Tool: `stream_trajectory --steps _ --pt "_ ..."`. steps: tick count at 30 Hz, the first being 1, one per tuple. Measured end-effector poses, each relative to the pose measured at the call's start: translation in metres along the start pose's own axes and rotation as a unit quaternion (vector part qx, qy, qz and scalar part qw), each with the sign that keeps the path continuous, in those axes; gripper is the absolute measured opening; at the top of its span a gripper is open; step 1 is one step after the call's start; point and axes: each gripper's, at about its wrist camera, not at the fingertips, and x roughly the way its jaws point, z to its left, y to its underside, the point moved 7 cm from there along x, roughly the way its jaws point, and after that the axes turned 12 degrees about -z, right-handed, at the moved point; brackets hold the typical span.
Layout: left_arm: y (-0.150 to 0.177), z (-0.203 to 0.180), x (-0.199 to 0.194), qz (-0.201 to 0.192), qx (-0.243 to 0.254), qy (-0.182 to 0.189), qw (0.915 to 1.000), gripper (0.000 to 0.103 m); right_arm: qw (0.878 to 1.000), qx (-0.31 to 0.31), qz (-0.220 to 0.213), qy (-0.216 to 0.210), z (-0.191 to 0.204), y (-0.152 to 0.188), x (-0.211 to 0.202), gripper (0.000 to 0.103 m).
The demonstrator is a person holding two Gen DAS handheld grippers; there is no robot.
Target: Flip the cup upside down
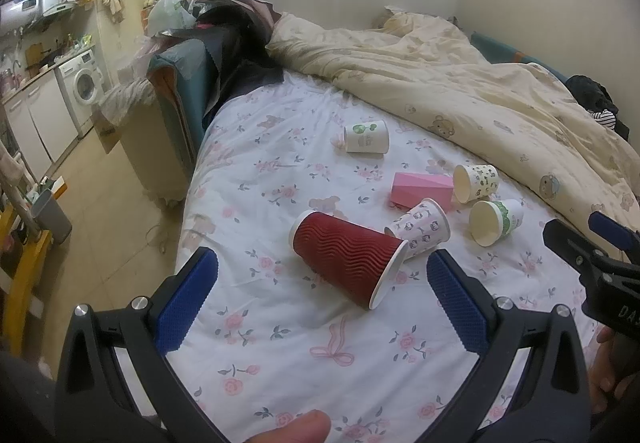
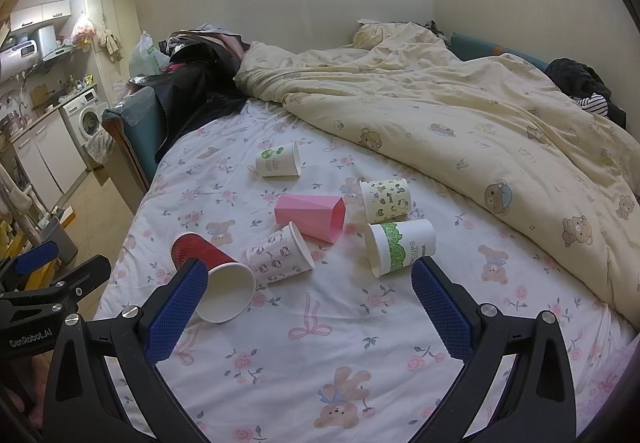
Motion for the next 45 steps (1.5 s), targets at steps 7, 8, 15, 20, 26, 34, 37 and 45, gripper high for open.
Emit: stream_trajectory --steps 7,8,15,20,26,34,37,45 --pt "-0.0019 0.0028 -0.0016 -0.007 -0.001 0.003 1.0000 0.103 1.000 0.001 -0.002 0.005 -0.0022 -0.0001 -0.0008 0.103" --pt "-0.0017 0.0019 -0.0022 -0.008 -0.001 0.003 1.0000 0.103 1.000 0.001 -0.003 0.005 -0.0027 -0.0001 -0.0009 0.103" --pt "-0.0007 0.0022 -0.0018 -0.008 0.002 0.001 1.0000 0.103 1.000 0.005 -0.005 0.008 -0.0042 -0.0022 -0.0031 0.103" --pt "-0.0012 0.0037 -0.0031 -0.009 0.001 -0.002 1.0000 0.103 1.000 0.006 -0.005 0.008 -0.0039 -0.0025 -0.0032 0.103" --pt "-0.0018 0.0032 -0.0036 -0.009 0.002 -0.003 1.0000 0.103 1.000 0.006 -0.005 0.008 -0.0036 -0.0022 -0.0031 0.103" --pt "-0.0026 0.0041 -0.0045 -0.011 0.001 -0.004 0.9999 0.103 1.000 0.009 -0.003 0.008 -0.0050 -0.0036 -0.0041 0.103" --pt "-0.0021 0.0044 -0.0045 -0.010 0.001 -0.003 0.9999 0.103 1.000 0.011 -0.002 0.008 -0.0046 -0.0040 -0.0043 0.103" --pt "0.0012 0.0056 -0.0044 0.000 -0.005 0.000 1.0000 0.103 1.000 0.011 0.000 0.010 -0.0050 -0.0021 -0.0033 0.103"
